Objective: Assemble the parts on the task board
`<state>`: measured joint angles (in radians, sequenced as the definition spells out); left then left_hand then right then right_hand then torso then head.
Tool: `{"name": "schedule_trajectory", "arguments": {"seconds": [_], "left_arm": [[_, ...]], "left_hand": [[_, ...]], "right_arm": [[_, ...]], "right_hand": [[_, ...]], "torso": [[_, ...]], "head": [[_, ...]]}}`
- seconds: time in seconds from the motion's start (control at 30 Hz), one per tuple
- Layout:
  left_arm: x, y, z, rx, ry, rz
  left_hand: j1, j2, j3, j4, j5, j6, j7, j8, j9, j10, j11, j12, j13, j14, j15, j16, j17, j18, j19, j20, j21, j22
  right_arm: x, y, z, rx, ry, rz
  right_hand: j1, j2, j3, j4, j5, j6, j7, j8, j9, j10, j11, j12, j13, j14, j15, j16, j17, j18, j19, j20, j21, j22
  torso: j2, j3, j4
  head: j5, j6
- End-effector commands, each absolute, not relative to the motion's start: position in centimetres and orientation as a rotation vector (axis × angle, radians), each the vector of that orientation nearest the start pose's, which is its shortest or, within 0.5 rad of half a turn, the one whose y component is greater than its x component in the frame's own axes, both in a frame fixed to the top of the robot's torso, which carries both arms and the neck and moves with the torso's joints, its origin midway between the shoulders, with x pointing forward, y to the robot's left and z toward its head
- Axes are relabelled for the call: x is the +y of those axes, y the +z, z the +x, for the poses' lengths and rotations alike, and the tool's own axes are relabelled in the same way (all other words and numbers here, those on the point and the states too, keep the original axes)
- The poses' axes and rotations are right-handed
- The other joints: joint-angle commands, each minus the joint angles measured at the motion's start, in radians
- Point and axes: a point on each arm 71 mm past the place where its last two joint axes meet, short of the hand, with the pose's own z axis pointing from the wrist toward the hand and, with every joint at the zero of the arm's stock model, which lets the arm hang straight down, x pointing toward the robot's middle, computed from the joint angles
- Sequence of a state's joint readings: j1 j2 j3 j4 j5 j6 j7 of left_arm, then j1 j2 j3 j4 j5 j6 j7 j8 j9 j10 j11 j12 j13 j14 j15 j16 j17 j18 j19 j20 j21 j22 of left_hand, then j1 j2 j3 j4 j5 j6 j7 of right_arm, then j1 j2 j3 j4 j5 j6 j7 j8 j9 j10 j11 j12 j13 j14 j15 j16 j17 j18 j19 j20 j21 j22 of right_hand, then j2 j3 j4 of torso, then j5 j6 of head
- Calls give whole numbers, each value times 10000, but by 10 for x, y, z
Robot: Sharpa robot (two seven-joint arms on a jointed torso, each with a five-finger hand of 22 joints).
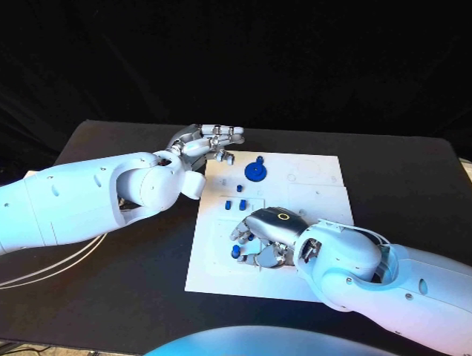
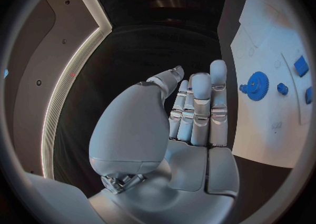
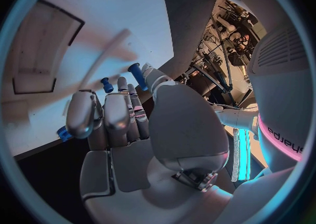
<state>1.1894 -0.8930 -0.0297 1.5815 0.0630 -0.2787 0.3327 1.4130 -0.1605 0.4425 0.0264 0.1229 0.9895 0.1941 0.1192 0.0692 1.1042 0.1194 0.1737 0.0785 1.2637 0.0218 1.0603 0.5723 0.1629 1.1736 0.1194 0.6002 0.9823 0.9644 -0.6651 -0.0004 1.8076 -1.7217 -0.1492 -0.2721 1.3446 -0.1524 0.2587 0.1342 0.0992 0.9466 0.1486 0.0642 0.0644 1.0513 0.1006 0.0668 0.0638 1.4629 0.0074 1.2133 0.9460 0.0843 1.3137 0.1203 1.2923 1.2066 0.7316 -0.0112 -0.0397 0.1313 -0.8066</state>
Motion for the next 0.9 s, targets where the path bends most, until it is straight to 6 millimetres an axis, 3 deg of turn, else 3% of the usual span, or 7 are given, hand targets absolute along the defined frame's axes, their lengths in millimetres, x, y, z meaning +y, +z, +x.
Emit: {"name": "schedule_trajectory", "arguments": {"seconds": [0.03, 0.3, 0.5, 0.57, 0.7, 0.83, 0.9], "left_arm": [[214, -180, 477, 14766, -15932, -12157], [217, -180, 477, 14745, -15863, -12185], [217, -180, 477, 14774, -15850, -12199], [218, -181, 477, 14787, -15844, -12204], [218, -181, 477, 14814, -15836, -12215], [218, -181, 476, 14831, -15832, -12222], [218, -181, 476, 14842, -15826, -12227]], "left_hand": [[-13, 107, -9, -68, 9, -82, 25, 36, -5, -84, 1, 62, -17, -8, 63, 67, -11, 188, 6, 67, -47, -14], [-15, 106, -10, -69, 8, -86, 27, 37, -6, -88, 2, 63, -17, -9, 63, 68, -12, 188, 6, 67, -48, -14], [-15, 106, -10, -69, 8, -86, 27, 37, -6, -88, 2, 63, -17, -9, 63, 68, -12, 188, 6, 67, -48, -14], [-19, 104, -16, -75, 7, -100, 31, 41, -6, -109, 7, 70, -19, -19, 67, 63, -29, 188, 5, 69, -49, -14], [-19, 104, -16, -75, 7, -100, 31, 41, -6, -109, 7, 70, -19, -19, 67, 63, -29, 188, 5, 69, -49, -14], [-19, 104, -16, -75, 7, -100, 31, 41, -6, -109, 7, 70, -19, -19, 67, 63, -29, 188, 5, 69, -49, -14], [-19, 104, -16, -75, 7, -100, 31, 41, -6, -109, 7, 70, -19, -19, 67, 63, -29, 188, 5, 69, -49, -14]], "right_arm": [[-49, -227, 358, 17337, 9173, -4391], [-76, -203, 355, 16170, 10185, -3040], [-120, -189, 367, 16871, 9689, -1030], [-139, -188, 370, 17281, 9153, -227], [-180, -190, 373, 18048, 7592, 995], [-202, -191, 369, 18320, 6639, 1364], [-215, -192, 364, 18431, 5999, 1575]], "right_hand": [[13, 4, -517, 63, 171, -297, -54, -1, 23, -290, 51, 175, 37, -46, 118, -175, -249, 151, -149, 17, -187, -209], [258, 171, -1602, 234, 603, -309, -24, 20, 51, -455, 18, 704, 53, -62, 84, -370, -510, 177, -189, 8, -370, -397], [576, 518, -1635, 197, 680, 368, 259, 198, 128, 686, -14, 1427, 205, 14, 53, -274, -352, 125, -30, -20, -224, -201], [501, 488, -1706, 289, 859, 473, 185, 221, 129, 1368, -136, 1763, 358, 116, -19, -41, -25, 64, 176, -52, 13, 83], [-231, 42, -2504, 955, 1757, 459, 20, 287, 106, 2085, -325, 2343, 860, 173, -189, 163, 217, 10, 337, -233, 214, 311], [-316, 66, -2981, 1316, 1985, 697, -47, 524, 159, 1929, -364, 2494, 1134, 155, -224, 164, 198, 8, 335, -272, 225, 329], [-88, 253, -3056, 1389, 2086, 948, -148, 679, 202, 2013, -456, 2679, 1346, 187, -287, 264, 346, -21, 419, -308, 328, 462]], "torso": [[-1, 6, 4], [-34, -3, -27], [-92, -25, -62], [-122, -44, -89], [-165, -70, -154], [-195, -80, -223], [-213, -76, -267]], "head": [[-18, 23], [-106, 90], [-328, 142], [-446, 174], [-637, 232], [-761, 245], [-852, 260]]}}
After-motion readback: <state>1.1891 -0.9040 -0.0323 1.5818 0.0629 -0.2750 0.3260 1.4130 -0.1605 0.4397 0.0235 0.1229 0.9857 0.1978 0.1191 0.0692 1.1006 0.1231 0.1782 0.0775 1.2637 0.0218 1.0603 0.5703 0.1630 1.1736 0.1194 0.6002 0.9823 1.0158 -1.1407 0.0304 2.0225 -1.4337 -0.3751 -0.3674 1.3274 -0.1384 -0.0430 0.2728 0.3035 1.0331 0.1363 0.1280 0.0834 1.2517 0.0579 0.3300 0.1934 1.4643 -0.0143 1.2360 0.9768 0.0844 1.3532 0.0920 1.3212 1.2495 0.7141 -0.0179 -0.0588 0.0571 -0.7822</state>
